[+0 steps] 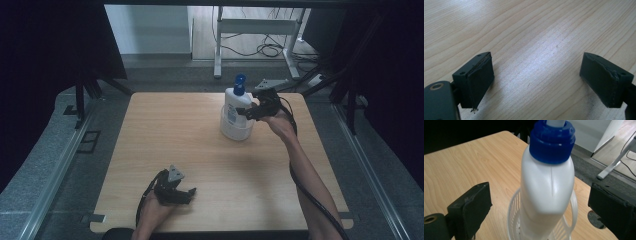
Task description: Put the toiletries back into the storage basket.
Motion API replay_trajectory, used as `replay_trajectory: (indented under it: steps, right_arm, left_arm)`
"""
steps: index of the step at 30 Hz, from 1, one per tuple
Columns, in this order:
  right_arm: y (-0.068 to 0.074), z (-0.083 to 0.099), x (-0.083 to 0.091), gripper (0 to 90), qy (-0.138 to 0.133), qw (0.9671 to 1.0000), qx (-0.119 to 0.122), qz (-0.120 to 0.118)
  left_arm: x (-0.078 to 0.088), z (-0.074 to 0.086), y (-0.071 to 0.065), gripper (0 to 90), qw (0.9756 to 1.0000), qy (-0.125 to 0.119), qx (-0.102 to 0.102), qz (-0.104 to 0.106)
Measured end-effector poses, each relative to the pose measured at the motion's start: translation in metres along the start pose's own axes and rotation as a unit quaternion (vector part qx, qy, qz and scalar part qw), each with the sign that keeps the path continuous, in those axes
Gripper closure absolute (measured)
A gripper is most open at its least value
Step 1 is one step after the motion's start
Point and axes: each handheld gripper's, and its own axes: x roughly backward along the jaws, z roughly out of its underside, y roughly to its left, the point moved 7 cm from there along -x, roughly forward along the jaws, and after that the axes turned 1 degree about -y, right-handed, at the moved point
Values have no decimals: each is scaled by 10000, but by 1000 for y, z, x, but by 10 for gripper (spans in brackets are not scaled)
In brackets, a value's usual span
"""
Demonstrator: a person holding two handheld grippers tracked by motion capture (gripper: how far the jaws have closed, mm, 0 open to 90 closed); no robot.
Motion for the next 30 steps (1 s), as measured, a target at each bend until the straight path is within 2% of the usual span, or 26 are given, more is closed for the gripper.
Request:
replay_trajectory:
  steps: [19,30]
  right_arm:
    - [16,9,29,3,37,10000,36,13]
    - [29,21,37,3,129,9999,28,-14]
  left_arm:
    - [0,0,0,114,10000,15,17,-23]
    - [0,0,-1,114,10000,10,32,-38]
